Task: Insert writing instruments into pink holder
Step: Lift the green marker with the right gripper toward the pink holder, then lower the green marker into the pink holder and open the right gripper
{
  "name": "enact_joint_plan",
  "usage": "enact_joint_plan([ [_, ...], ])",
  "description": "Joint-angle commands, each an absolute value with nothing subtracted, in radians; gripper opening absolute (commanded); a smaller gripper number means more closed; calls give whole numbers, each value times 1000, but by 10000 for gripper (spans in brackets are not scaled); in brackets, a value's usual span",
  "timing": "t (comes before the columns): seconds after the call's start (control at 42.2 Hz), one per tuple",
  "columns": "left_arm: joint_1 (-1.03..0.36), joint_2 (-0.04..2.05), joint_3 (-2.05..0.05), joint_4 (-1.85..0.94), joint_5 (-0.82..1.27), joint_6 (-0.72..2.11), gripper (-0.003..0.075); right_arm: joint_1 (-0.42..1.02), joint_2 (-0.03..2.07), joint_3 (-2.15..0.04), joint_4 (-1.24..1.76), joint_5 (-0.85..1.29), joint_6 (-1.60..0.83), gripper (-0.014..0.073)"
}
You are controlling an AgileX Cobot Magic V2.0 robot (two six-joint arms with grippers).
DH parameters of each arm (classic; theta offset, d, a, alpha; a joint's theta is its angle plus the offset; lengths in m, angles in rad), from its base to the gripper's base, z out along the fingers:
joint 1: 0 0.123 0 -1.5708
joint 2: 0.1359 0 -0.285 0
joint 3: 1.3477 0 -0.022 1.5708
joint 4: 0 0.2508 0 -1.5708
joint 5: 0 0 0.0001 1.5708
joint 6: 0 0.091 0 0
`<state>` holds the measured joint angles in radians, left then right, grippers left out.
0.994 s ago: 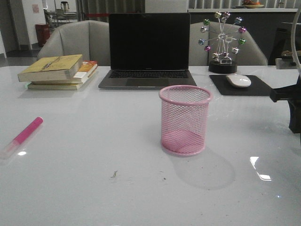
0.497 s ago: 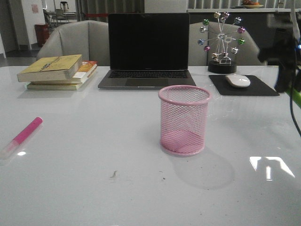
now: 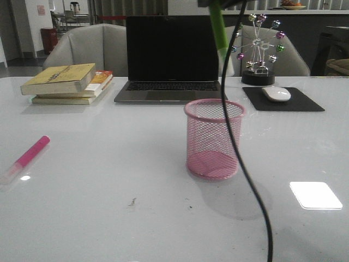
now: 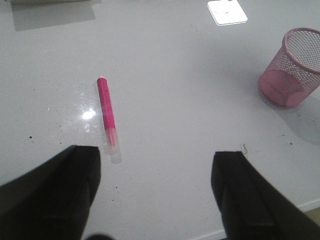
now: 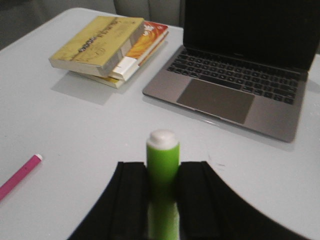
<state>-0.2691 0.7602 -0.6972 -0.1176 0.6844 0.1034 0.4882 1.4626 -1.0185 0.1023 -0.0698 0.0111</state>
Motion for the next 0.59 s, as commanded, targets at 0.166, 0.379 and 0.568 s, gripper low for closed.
enact_joint_plan([
  [0.166,-278,760,-727,-137,617,103,528,506,1520,-825,88,-657,0,99],
  [0.379,-278,760,-727,-137,617,103,529,506,1643,-819,88,-677,0,164],
  [0.568,-278,760,-727,-137,617,103,529,506,1639,-819,88,-674,0,458],
])
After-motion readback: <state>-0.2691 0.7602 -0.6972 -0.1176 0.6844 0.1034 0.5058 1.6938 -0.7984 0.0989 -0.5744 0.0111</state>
